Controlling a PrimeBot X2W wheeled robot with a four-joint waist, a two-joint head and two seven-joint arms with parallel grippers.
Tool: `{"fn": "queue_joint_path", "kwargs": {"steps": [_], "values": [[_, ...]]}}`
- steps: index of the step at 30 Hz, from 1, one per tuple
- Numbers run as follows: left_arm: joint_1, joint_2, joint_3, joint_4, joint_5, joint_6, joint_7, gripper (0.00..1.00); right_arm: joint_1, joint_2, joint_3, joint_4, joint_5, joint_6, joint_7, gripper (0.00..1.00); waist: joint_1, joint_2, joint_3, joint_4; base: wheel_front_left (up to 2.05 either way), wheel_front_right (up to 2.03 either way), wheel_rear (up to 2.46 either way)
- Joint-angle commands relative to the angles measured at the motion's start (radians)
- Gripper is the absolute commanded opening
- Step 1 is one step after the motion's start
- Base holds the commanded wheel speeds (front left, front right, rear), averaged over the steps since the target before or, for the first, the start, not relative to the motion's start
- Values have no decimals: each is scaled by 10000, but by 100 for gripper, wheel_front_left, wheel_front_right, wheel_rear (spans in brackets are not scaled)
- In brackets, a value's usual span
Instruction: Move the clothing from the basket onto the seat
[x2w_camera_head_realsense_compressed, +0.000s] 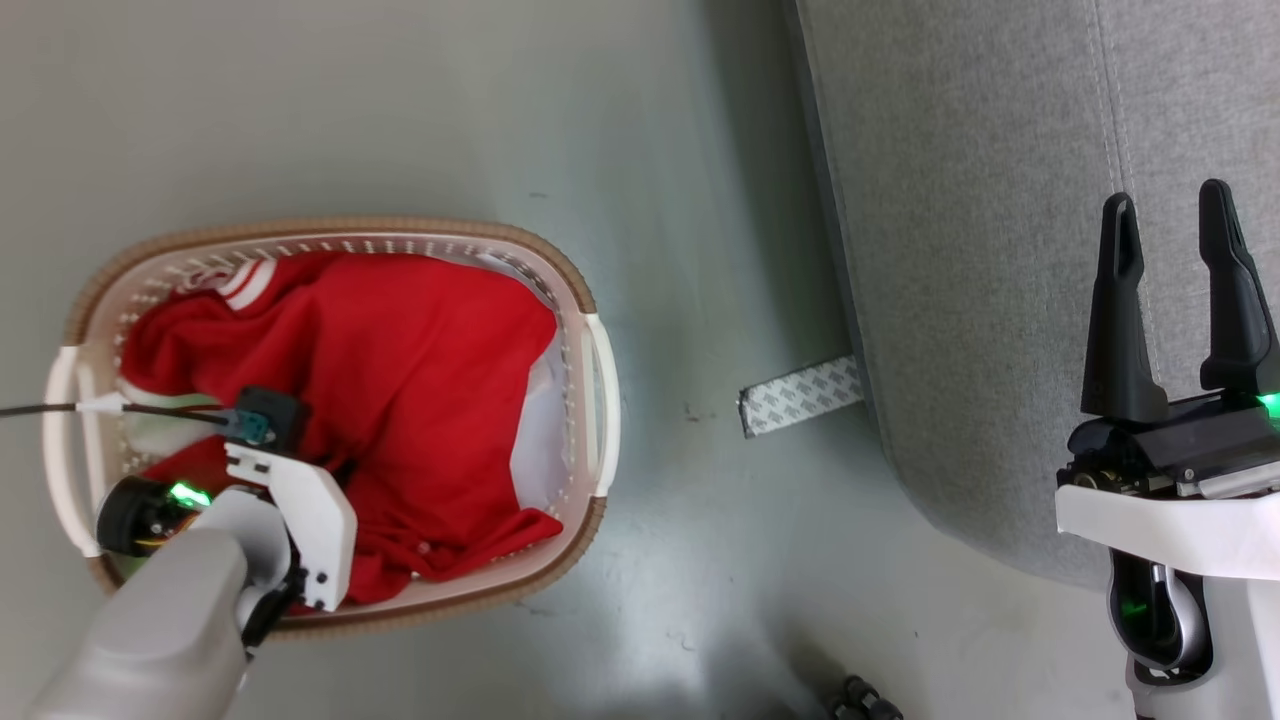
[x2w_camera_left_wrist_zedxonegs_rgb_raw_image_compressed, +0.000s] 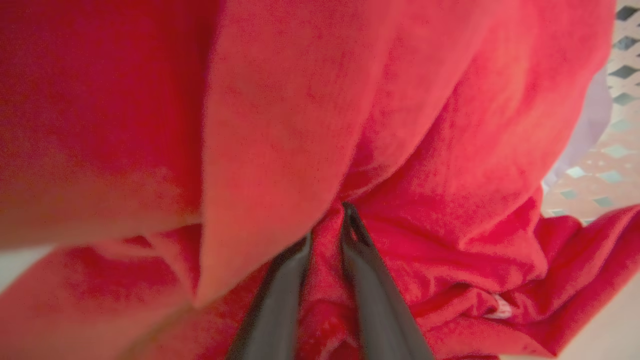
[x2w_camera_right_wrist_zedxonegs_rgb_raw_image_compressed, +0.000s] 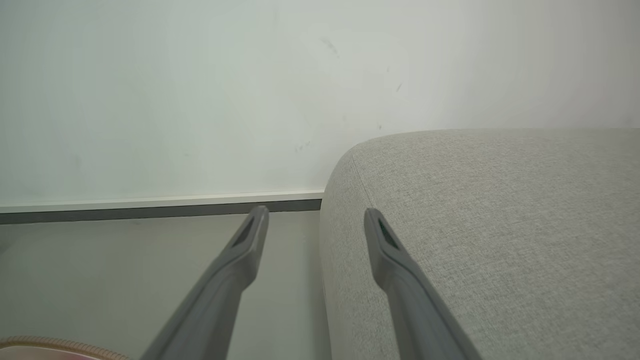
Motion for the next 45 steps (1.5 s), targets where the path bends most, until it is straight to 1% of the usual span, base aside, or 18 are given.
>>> {"fn": "queue_joint_path", "kwargs": {"steps": [1, 5, 9, 15, 20, 23, 28, 31, 38, 45], "values": [[3, -29, -110, 58, -113, 14, -129, 0, -122, 2, -30, 40, -84, -21, 4, 100, -1, 0, -158, 97, 0, 0, 0], [39, -274, -487, -96, -316, 14, -959, 0, -120, 1, -82, 158, -290, -21, 5, 100, -1, 0, -764, 394, 0, 0, 0], [311, -601, -769, -126, -644, 14, -1754, 0, -128, 1, -21, 348, -577, -21, 4, 100, -1, 0, -1791, 799, 0, 0, 0], [1028, -1220, -865, -386, -1531, 14, -3111, 0, 247, -5, 195, 962, -1019, -21, 5, 100, -1, 0, -3934, 1515, 0, 0, 0], [1736, -1493, -837, -833, -1967, 14, -3499, 0, 723, -10, 503, 1542, -1150, -21, 5, 100, -1, 0, -5703, 1978, 0, 0, 0], [2047, -1453, -579, -1266, -1906, 17, -3568, 0, 1035, -7, 747, 1848, -1139, -21, 4, 100, -1, 0, -6528, 2181, 0, 0, 0], [2751, -1282, 209, -2786, -1486, 239, -3551, 0, 1579, -7, 966, 2185, -981, -21, 4, 100, -1, 0, -7636, 2528, 0, 0, 0], [3009, -1221, 455, -3692, -1343, 358, -3555, 0, 1905, -10, 952, 2312, -1002, -21, 5, 100, -1, 0, -8132, 2809, 0, 0, 0], [2742, -879, 749, -5805, -1190, 795, -3381, 0, 2432, -8, 839, 2328, -1023, -21, 5, 100, -1, 0, -8554, 3295, 0, 0, 0], [2213, -477, 992, -7843, -1160, 1303, -2619, 0, 2529, -8, 1038, 2238, -954, -21, 5, 100, -1, 0, -8586, 3475, 0, 0, 0]]}}
